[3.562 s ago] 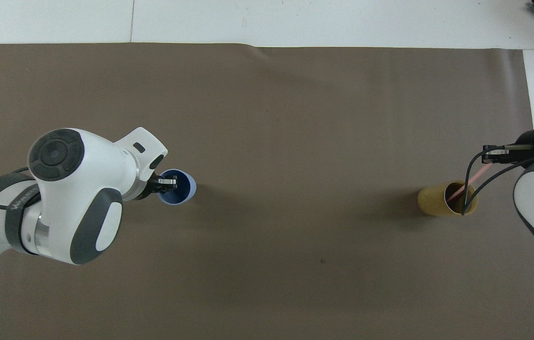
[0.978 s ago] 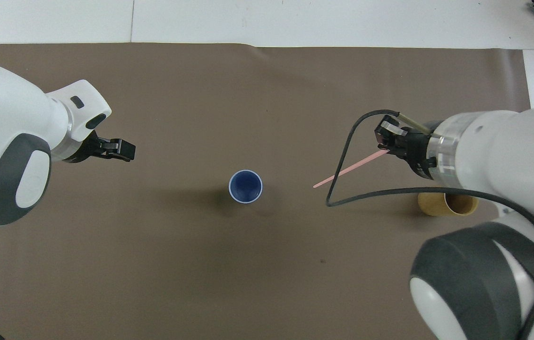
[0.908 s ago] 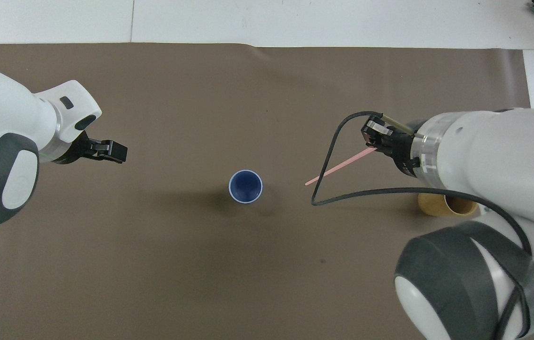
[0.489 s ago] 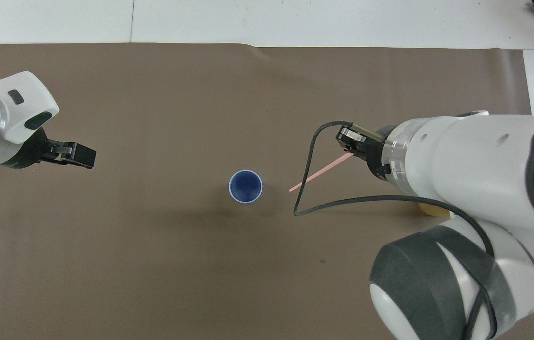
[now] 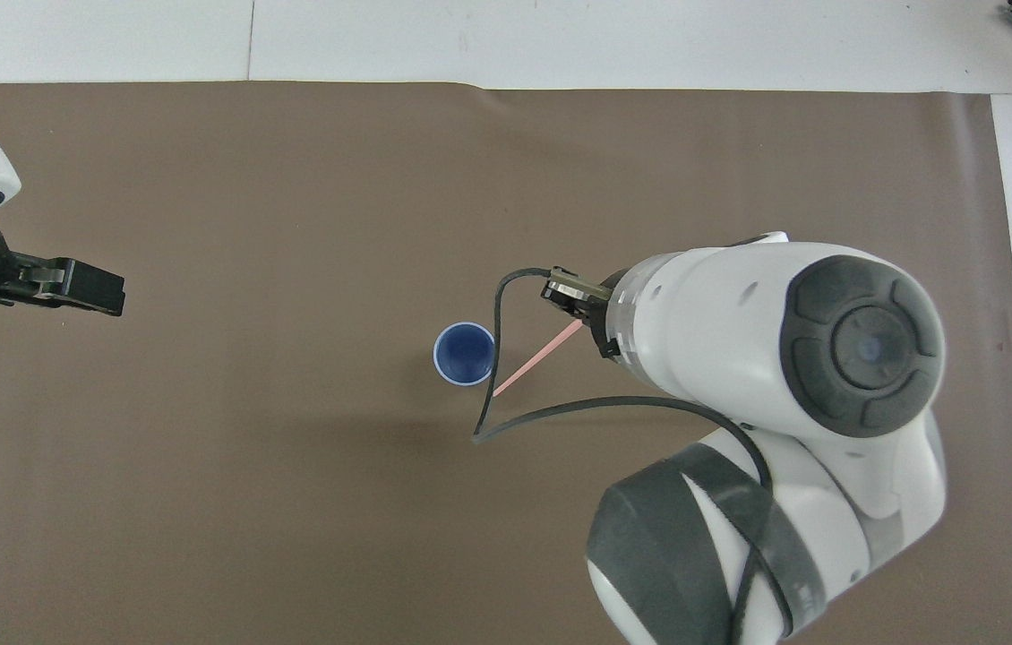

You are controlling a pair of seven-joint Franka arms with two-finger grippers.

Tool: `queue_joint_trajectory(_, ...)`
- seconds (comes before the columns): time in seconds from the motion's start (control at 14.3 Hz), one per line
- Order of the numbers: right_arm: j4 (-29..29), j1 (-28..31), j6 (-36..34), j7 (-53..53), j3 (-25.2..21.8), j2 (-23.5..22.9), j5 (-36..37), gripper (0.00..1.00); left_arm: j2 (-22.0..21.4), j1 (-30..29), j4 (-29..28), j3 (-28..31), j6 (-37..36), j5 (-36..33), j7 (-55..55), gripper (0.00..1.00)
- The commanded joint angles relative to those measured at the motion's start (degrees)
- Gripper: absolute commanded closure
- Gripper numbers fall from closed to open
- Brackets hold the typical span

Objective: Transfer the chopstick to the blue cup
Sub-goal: 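Carry the pink stick with the right gripper over the blue cup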

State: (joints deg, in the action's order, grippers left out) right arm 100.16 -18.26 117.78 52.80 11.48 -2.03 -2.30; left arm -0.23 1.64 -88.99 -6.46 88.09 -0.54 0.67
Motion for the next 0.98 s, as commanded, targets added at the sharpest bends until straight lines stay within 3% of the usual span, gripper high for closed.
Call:
queue_joint_trajectory(0.0,-2.25,-0.72,2.8,1.25,0.3,-2.98,0.01,1.0,-0.11,-3.21,1.37,-0.14,-1.87,1.07,3.79,0.0)
queue_joint_trajectory(0.49,-3.04,-0.81,5.54,3.62,0.3,-3.86,1.59,1.0,-1.17,-3.4,0.92,0.39,-2.75,4.05,3.81,0.0)
queue_joint_trajectory(0.91,-4.09,-0.11,0.53,3.54,0.21,-3.16,0.8,1.0,-1.79,-3.05,0.05,0.39,-2.84,4.14,4.25,0.0)
